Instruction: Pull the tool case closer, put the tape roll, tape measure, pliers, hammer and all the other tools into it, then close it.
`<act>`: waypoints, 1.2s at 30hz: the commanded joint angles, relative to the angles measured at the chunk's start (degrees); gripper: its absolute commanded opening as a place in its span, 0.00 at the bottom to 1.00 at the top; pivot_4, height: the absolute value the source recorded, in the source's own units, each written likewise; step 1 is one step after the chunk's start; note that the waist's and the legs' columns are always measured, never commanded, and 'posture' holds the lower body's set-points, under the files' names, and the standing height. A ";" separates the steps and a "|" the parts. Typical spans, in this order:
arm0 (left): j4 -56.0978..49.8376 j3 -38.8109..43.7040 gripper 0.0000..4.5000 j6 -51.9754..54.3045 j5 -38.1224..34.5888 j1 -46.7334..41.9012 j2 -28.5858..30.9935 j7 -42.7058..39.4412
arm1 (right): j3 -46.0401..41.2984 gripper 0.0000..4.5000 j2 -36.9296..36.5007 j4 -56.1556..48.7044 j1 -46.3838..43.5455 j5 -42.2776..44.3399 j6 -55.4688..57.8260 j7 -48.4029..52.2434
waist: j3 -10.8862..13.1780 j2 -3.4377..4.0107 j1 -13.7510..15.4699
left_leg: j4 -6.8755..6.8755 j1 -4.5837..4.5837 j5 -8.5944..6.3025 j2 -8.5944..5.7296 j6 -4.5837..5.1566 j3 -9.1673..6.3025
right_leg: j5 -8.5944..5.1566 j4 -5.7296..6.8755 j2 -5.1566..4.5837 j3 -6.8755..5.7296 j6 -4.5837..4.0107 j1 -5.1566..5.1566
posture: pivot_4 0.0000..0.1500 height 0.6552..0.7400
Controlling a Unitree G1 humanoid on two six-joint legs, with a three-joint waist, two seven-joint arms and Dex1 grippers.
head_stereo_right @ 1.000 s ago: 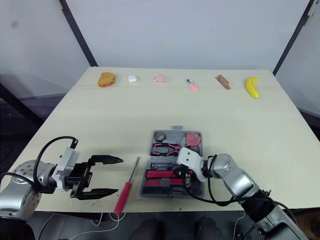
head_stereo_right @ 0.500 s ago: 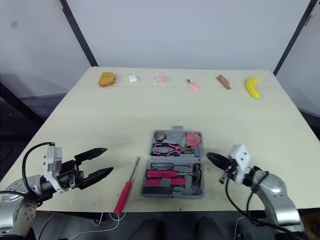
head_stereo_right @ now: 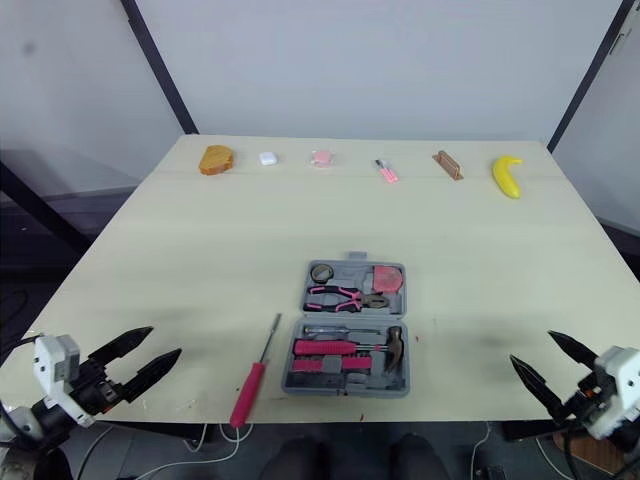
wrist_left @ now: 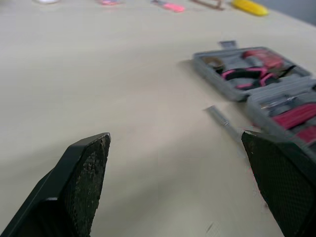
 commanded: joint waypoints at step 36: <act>-34.33 -13.51 1.00 13.42 8.99 12.55 -13.33 26.56 | 15.45 0.98 -11.53 -16.68 -16.77 5.73 12.64 11.30 | -0.06 -0.06 0.26 | 0.06 -0.01 0.00 -0.05 0.00 -0.13 | 0.01 0.01 0.02 0.00 0.02 0.06 | 1.00 1.00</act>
